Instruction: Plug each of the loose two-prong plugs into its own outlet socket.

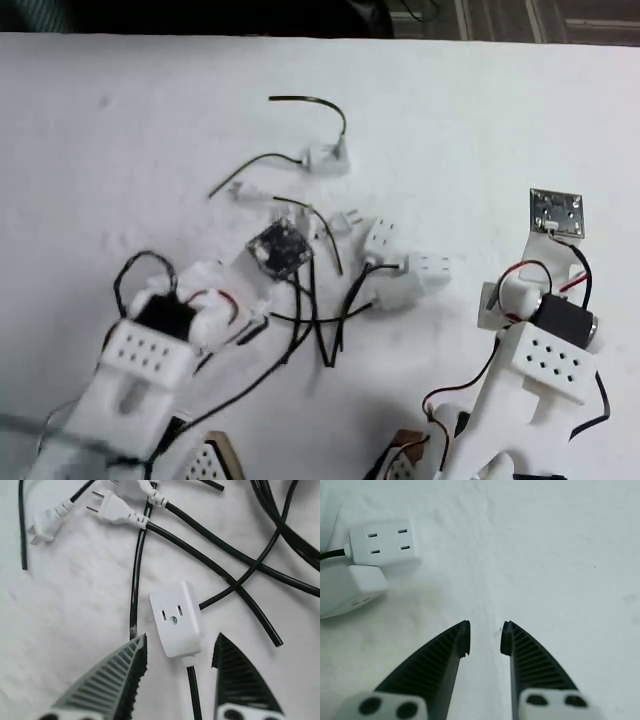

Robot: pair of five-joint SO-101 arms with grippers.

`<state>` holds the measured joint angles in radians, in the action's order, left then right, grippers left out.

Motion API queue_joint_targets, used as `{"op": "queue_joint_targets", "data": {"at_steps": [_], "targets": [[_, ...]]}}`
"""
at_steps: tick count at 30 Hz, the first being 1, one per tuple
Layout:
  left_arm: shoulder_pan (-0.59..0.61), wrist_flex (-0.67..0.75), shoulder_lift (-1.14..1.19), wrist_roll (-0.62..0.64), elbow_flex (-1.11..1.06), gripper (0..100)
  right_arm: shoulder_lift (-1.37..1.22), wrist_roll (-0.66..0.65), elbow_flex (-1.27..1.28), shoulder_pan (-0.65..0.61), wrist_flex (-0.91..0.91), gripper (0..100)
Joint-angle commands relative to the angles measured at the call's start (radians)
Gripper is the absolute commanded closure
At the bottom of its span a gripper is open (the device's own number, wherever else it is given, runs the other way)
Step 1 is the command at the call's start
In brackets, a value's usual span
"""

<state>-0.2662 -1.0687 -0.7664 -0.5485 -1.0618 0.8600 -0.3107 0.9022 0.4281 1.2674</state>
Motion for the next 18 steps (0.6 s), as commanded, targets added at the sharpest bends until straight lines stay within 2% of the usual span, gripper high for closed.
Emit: {"op": "queue_joint_targets", "data": {"at_steps": [1,4,12,18], "targets": [[-0.013,-0.035,0.173,0.018,0.114,78,-0.001,-0.002,0.005,-0.008,-0.012,88.7],[-0.013,-0.012,0.266,0.058,0.127,78,0.001,-0.003,0.009,-0.008,-0.013,88.7],[-0.013,0.069,0.433,0.063,0.13,78,0.002,-0.003,0.009,-0.008,-0.015,88.7],[-0.024,0.069,0.498,0.074,0.172,79,-0.001,-0.035,0.009,-0.008,-0.015,88.7]]}}
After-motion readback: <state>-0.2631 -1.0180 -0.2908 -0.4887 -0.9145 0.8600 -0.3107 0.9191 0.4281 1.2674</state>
